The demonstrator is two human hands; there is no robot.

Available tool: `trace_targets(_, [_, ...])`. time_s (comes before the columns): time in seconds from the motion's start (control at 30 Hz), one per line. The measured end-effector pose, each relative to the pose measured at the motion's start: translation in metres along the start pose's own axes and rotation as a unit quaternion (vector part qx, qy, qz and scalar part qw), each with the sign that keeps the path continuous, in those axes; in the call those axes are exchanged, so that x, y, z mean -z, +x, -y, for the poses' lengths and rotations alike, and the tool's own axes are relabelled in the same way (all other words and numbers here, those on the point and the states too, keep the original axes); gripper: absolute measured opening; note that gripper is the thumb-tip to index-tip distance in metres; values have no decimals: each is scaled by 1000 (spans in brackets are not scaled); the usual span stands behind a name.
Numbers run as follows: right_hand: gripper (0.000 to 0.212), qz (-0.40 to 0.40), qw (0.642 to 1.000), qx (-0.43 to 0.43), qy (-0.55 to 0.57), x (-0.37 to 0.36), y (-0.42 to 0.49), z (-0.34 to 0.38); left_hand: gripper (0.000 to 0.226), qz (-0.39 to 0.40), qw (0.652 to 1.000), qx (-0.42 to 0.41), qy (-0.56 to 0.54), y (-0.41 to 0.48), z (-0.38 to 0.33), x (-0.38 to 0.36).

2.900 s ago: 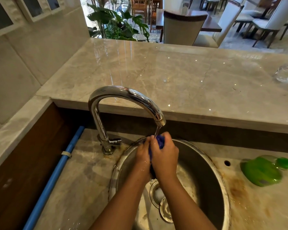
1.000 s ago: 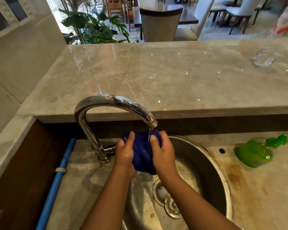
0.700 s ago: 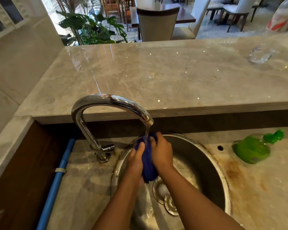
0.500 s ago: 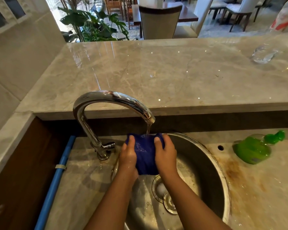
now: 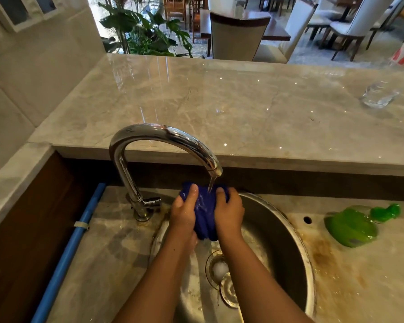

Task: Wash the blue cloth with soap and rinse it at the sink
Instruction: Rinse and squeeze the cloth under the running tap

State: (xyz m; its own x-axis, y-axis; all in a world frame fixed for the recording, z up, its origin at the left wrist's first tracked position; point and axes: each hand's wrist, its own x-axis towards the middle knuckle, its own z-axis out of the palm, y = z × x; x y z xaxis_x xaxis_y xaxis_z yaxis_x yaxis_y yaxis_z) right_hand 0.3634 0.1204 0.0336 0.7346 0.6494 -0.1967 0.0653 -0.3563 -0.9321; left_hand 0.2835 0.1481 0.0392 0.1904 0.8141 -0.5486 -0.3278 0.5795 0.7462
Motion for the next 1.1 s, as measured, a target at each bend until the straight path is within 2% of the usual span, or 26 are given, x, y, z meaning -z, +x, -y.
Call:
trace_targets(0.07, [18, -1, 997, 63, 51, 1, -22, 2, 28, -22, 1000, -14, 4, 8, -7, 0])
trace_targets(0.13, [15, 41, 990, 121, 64, -3, -43, 8, 29, -26, 999, -9, 47, 11, -7, 1])
trace_targets(0.23, [17, 39, 984, 170, -46, -12, -38, 2, 27, -8, 998, 33, 57, -1, -1, -5])
trace_targets(0.3, [20, 25, 990, 118, -67, -10, -17, -5, 28, -7, 998, 27, 61, -6, 7, -4])
trace_targets(0.4, [19, 38, 996, 53, -59, 0, 5, -11, 33, 40, 998, 7, 41, -14, 10, 1])
trace_targets(0.47, [17, 26, 997, 59, -34, 6, 1, -9, 31, 35, 998, -7, 53, -8, 8, 2])
trace_targets(0.53, [17, 23, 996, 87, 16, 9, -15, -3, 35, -12, 999, -11, 43, 2, 1, 1])
trace_targets(0.6, [15, 47, 990, 126, 46, 4, -36, 3, 25, -37, 999, -10, 32, 9, -8, 0])
trace_targets(0.63, [14, 56, 986, 150, 36, 0, -45, 5, 22, -31, 999, -4, 31, 9, -9, -2])
trace_targets(0.7, [16, 28, 984, 174, -14, -9, -46, 10, 32, -1, 998, 48, 27, -1, -9, -11])
trace_targets(0.77, [18, -5, 989, 142, -41, -14, -27, 11, 33, 14, 998, 56, 33, -9, 3, -12])
trace_targets(0.83, [18, 15, 996, 85, -35, -12, -5, 9, 24, -7, 999, 28, 25, -17, 13, -7])
trace_targets(0.97, [19, 27, 1000, 2, -12, -10, 1, 2, 28, 9, 998, -23, 52, -19, 16, 8])
trace_targets(1.03, [18, 21, 1000, 17, 16, -6, -17, 4, 20, -26, 996, -40, 69, -9, 10, 8])
trace_targets(1.1, [15, 40, 995, 69, 53, -2, -41, 6, 27, -53, 993, -58, 88, 2, -1, 6])
